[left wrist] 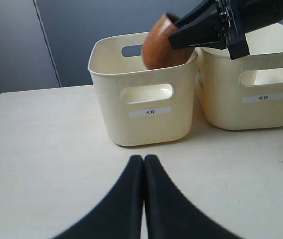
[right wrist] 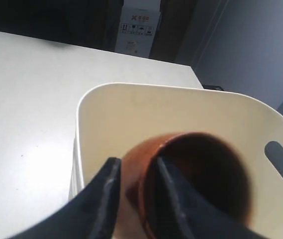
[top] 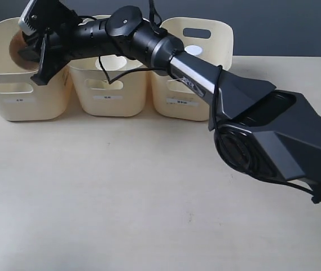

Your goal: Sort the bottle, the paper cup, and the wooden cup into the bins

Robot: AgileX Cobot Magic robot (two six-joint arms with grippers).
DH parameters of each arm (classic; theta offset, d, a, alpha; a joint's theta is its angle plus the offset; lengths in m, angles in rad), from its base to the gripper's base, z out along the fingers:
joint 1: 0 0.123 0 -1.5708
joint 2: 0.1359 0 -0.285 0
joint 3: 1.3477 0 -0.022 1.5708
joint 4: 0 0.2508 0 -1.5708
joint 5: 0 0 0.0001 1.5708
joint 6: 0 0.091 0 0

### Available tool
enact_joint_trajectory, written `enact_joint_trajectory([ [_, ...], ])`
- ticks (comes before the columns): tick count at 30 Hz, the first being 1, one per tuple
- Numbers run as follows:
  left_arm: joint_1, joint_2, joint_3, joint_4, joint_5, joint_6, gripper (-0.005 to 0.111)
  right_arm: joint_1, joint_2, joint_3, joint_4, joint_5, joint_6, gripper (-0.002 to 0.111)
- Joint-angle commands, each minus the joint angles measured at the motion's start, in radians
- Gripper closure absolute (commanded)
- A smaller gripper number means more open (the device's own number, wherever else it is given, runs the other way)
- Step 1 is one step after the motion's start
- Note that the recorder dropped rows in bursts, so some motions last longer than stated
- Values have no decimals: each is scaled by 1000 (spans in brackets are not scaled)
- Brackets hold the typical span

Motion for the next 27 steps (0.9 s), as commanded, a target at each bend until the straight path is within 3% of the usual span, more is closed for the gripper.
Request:
enact_joint_trajectory([
  [1, -3, 3, -1, 2, -14, -3, 107, -5, -4, -7, 0, -8, 13, 70],
  [9, -3, 3, -1, 2, -14, -3, 107, -5, -52, -7, -3, 40, 94, 76],
  [11, -3, 3, -1, 2, -14, -3, 107, -5, -85, -7, -53, 70, 132, 88],
  [13, -3, 3, -1, 2, -14, -3, 107, -5, -123, -7, -168, 105, 199, 106],
  [14, -3, 3, -1, 2, -14, -3, 107, -5, -143, -7, -237, 126, 240, 108],
  [18, -3, 3, -1, 2, -14, -3, 107, -5, -217, -7, -420, 223, 395, 109],
  [27, -3, 3, -1, 2, -14, -3, 107, 11, -393, -7, -461, 279, 568, 109],
])
